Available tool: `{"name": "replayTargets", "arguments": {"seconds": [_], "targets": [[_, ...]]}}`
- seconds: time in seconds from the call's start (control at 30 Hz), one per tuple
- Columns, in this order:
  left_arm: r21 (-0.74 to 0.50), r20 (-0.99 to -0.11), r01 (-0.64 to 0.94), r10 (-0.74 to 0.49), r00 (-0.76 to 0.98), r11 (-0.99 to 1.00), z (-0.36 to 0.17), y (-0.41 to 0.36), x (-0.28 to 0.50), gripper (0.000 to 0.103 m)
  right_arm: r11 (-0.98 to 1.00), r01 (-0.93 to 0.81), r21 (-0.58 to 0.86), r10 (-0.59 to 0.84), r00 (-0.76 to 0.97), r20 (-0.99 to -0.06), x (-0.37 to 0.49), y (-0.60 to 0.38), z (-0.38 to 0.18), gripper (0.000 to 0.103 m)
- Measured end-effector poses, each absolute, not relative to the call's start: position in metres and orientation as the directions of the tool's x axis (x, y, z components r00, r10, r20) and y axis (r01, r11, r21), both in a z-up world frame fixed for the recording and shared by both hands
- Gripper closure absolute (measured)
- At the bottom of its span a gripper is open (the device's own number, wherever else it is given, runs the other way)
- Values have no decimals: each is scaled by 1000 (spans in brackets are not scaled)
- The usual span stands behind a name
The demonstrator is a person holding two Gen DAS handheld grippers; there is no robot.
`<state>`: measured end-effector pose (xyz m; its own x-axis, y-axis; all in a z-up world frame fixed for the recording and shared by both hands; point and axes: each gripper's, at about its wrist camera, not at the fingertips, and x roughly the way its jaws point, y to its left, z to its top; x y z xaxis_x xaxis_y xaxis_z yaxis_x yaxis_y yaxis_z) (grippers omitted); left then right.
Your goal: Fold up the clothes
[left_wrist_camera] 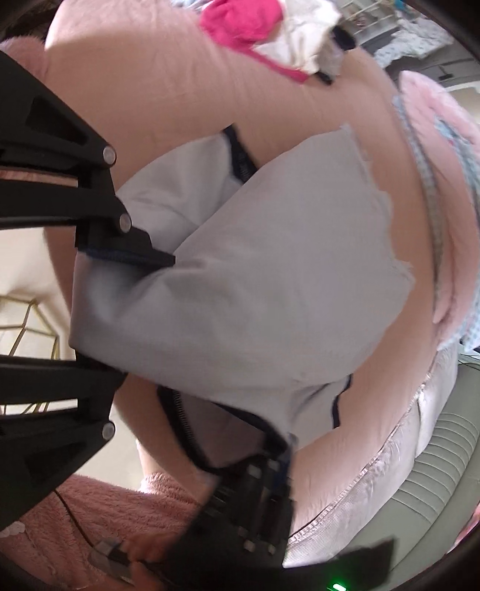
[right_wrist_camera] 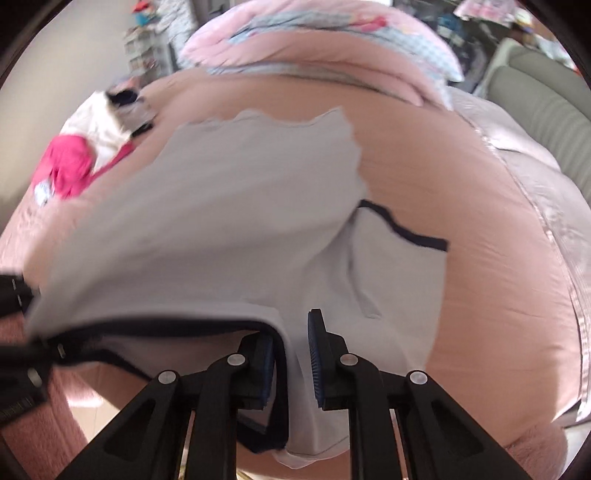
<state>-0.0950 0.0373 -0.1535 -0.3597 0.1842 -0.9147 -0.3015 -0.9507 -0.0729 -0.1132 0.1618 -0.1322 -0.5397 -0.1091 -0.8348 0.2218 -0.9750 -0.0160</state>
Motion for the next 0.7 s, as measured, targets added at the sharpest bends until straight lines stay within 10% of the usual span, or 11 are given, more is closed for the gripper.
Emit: {"name": "replayTargets", "arguments": {"seconds": [0.37,0.7], "targets": [[72,-878,-173,20,-479,-982,-142,41,-89,56,-989,46,142,-132,-711,-691,-79,220,-74,89],[-24,-897,-176,99,-431,-984,-142,27,-71,55,-993,109,49,-90,-415,-905,-68,217,-158,89]]}}
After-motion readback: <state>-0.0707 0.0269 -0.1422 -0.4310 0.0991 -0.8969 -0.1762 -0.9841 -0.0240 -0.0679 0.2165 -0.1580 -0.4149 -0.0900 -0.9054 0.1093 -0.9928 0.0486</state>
